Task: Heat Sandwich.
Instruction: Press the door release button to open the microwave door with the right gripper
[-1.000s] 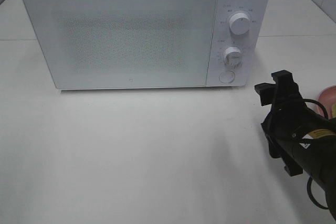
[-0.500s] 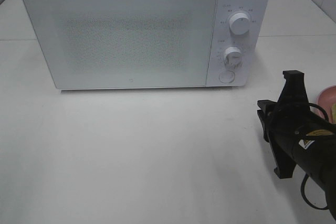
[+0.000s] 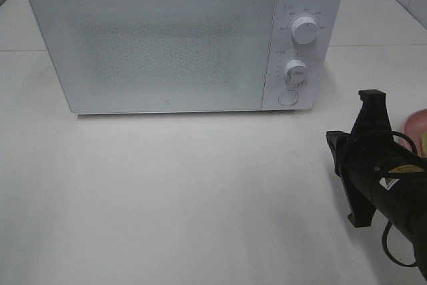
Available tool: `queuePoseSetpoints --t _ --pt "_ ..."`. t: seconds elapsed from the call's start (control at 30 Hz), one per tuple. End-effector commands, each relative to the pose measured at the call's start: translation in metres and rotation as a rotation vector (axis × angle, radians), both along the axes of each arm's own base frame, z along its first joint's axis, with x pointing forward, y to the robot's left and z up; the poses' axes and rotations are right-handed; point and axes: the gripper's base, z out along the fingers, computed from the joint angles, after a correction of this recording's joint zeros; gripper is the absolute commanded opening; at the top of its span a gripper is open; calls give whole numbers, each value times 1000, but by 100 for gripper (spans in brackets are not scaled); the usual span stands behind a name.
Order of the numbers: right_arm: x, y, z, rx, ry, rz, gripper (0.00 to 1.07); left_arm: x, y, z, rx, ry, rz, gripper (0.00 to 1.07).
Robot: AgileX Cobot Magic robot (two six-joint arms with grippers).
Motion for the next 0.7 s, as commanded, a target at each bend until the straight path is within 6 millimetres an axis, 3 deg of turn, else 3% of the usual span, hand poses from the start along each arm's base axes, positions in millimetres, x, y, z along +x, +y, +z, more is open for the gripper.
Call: queuePoseSetpoints --t 0.03,0.47,0.7 --pt "2 2 0 1 0 8 1 -4 0 -1 1 -28 4 101" --pt "26 28 -10 9 2 48 0 -4 0 -1 1 -28 4 101" --pt "54 32 -8 34 -22 65 0 -4 0 -1 1 -28 4 101"
